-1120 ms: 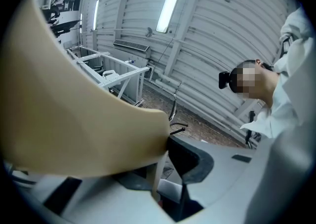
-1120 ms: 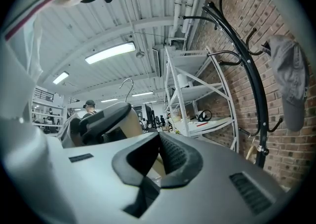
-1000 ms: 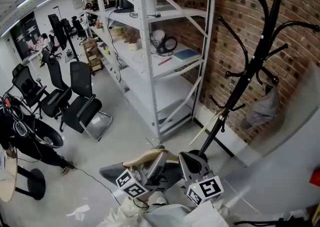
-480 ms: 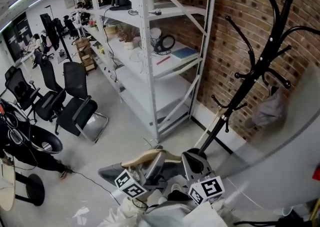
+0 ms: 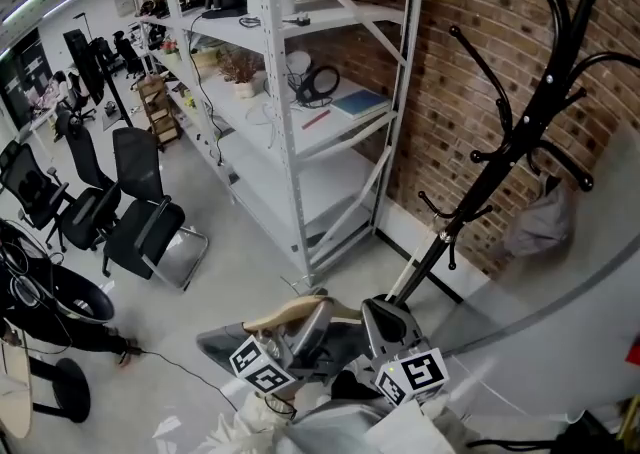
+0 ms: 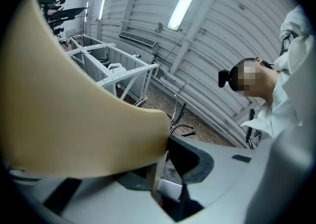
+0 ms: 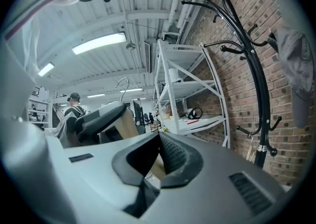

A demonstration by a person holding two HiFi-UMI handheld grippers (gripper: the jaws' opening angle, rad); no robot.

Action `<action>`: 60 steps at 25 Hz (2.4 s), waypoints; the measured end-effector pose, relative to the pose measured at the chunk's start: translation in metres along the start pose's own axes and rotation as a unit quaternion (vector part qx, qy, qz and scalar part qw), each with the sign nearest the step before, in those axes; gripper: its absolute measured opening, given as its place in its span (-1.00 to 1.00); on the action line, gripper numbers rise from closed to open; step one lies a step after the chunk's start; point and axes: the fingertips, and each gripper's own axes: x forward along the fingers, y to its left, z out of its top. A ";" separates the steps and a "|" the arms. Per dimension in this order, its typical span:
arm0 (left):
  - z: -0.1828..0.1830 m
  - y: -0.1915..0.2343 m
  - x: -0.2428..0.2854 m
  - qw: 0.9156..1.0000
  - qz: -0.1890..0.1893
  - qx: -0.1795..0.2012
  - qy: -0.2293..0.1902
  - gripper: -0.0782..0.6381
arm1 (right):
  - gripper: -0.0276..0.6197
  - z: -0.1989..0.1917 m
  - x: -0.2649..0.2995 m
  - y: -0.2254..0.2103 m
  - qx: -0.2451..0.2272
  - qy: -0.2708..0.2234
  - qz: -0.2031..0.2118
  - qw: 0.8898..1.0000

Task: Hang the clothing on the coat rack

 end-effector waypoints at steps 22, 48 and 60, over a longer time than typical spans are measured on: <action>-0.057 0.097 0.159 0.995 -0.062 -0.038 0.063 -0.48 | -0.84 0.027 0.070 -0.187 0.012 -0.035 -0.100 0.994; -0.095 0.109 0.208 0.943 -0.215 -0.181 0.178 -0.48 | -0.84 0.022 0.034 -0.224 0.030 -0.043 -0.339 0.939; -0.106 0.076 0.175 0.892 -0.296 -0.241 0.241 -0.48 | -0.84 0.002 -0.014 -0.172 0.042 -0.041 -0.465 0.883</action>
